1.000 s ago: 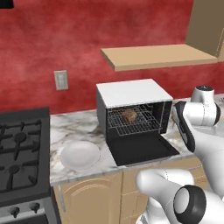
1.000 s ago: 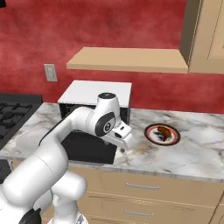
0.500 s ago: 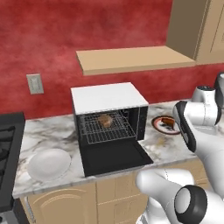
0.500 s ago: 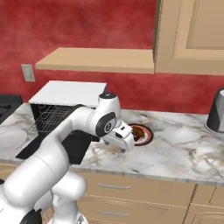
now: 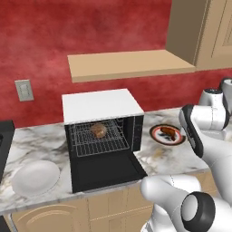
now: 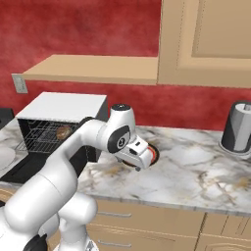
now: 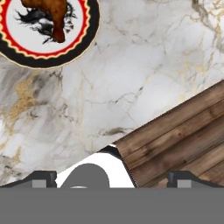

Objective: Open the toaster oven door. Place the bread on the bottom rack in the toaster oven and place the chicken drumstick on the top rack.

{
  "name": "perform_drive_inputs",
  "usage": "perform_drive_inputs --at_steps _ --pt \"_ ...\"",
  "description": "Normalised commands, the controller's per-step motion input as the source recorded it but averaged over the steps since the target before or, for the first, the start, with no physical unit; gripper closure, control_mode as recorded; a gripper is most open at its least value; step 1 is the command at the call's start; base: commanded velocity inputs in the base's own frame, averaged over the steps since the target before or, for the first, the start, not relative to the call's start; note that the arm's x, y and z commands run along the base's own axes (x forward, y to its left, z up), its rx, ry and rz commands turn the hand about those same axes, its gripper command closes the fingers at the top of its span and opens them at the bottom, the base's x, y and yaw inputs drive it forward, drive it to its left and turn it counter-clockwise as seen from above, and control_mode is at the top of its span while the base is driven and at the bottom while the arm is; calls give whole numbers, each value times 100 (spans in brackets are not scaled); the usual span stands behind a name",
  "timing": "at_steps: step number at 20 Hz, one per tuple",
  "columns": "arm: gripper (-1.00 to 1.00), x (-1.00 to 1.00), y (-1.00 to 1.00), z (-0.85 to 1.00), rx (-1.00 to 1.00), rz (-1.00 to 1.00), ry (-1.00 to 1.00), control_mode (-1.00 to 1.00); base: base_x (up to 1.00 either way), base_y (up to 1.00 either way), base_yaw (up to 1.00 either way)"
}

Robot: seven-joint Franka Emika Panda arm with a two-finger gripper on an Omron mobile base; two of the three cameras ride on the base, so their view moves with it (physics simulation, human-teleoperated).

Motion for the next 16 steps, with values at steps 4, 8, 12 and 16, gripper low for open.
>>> perform_drive_inputs --at_steps 4,8,12,16 --pt "-100 0 0 0 0 0 0 100 5 -5 1" --pt "-100 0 0 0 0 0 0 100 0 0 0" --pt "-100 0 0 0 0 0 0 100 0 0 0" --pt "-100 0 0 0 0 0 0 100 0 0 0"
